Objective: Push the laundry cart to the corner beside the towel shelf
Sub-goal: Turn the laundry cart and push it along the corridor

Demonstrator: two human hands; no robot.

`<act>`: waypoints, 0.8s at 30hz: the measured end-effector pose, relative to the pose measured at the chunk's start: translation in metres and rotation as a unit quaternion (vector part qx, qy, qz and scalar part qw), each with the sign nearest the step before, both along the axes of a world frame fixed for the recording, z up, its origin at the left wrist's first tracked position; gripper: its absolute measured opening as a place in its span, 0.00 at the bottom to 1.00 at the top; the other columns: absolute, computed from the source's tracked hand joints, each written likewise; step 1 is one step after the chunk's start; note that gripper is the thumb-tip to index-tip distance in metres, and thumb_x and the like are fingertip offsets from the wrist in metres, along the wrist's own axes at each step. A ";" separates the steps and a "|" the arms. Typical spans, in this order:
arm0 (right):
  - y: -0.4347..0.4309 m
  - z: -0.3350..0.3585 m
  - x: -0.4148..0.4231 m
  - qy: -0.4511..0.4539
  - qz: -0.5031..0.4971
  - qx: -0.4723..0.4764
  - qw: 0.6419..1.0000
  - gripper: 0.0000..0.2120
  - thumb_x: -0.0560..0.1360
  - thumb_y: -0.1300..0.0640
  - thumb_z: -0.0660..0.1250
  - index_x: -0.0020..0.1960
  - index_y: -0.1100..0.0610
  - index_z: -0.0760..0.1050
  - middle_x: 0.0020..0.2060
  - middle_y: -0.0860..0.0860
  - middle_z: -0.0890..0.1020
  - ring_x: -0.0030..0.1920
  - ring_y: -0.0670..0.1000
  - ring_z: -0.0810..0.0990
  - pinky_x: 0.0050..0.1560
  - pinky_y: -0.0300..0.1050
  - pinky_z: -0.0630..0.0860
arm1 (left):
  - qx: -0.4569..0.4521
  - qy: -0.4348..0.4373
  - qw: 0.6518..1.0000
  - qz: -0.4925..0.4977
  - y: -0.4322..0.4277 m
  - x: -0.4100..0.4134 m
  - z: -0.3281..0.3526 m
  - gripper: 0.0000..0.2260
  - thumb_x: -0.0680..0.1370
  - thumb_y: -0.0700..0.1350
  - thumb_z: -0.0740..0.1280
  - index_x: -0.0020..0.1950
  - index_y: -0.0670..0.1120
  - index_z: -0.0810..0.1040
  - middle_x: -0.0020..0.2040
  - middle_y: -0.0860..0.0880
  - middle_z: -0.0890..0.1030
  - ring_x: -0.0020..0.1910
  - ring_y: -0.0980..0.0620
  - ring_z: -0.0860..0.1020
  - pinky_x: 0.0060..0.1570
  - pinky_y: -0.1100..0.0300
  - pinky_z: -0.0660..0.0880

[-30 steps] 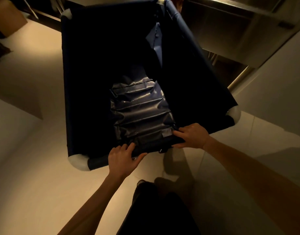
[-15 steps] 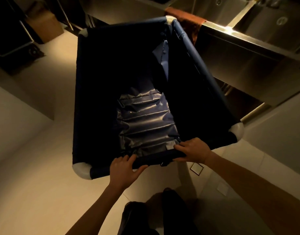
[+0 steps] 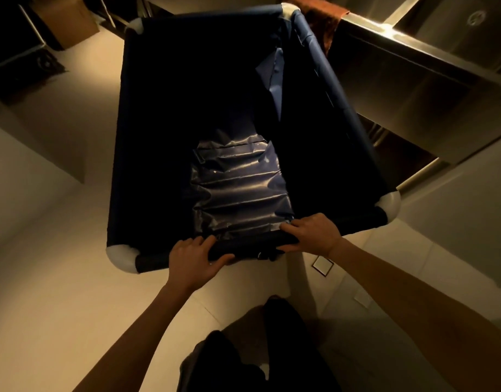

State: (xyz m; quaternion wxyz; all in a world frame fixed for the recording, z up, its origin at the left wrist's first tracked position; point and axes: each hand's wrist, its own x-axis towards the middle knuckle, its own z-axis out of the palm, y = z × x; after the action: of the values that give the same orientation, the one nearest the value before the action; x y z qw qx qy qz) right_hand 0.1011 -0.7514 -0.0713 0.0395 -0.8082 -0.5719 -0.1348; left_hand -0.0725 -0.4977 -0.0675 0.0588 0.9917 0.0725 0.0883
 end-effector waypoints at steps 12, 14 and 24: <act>0.086 0.002 -0.194 -0.049 -0.114 0.043 0.991 0.26 0.70 0.34 0.53 0.44 0.53 0.80 0.29 0.49 0.82 0.25 0.51 0.80 0.24 0.35 0.68 | 0.014 -0.022 0.995 -0.101 0.116 -0.135 0.003 0.34 0.73 0.73 0.46 0.47 0.49 0.80 0.34 0.47 0.82 0.31 0.45 0.80 0.34 0.58 0.75; 0.100 0.000 -0.229 -0.036 -0.139 0.038 0.989 0.27 0.70 0.33 0.53 0.44 0.53 0.79 0.28 0.50 0.82 0.25 0.52 0.80 0.24 0.36 0.68 | 0.012 -0.015 0.992 -0.122 0.134 -0.160 0.003 0.34 0.73 0.73 0.46 0.47 0.48 0.80 0.34 0.47 0.82 0.31 0.45 0.80 0.33 0.58 0.74; 0.193 -0.002 -0.365 0.012 -0.202 0.033 0.979 0.25 0.71 0.33 0.54 0.46 0.53 0.78 0.28 0.50 0.81 0.26 0.51 0.79 0.25 0.38 0.69 | 0.040 0.024 0.986 -0.158 0.231 -0.254 0.010 0.40 0.70 0.75 0.41 0.49 0.47 0.80 0.37 0.44 0.83 0.36 0.41 0.81 0.41 0.54 0.76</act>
State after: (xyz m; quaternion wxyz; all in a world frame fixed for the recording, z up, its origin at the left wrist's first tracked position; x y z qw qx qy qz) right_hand -0.2637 -0.5587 -0.0733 0.0452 -0.9067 -0.3917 -0.1498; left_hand -0.3266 -0.2670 -0.0574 0.0311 0.9940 -0.0877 0.0567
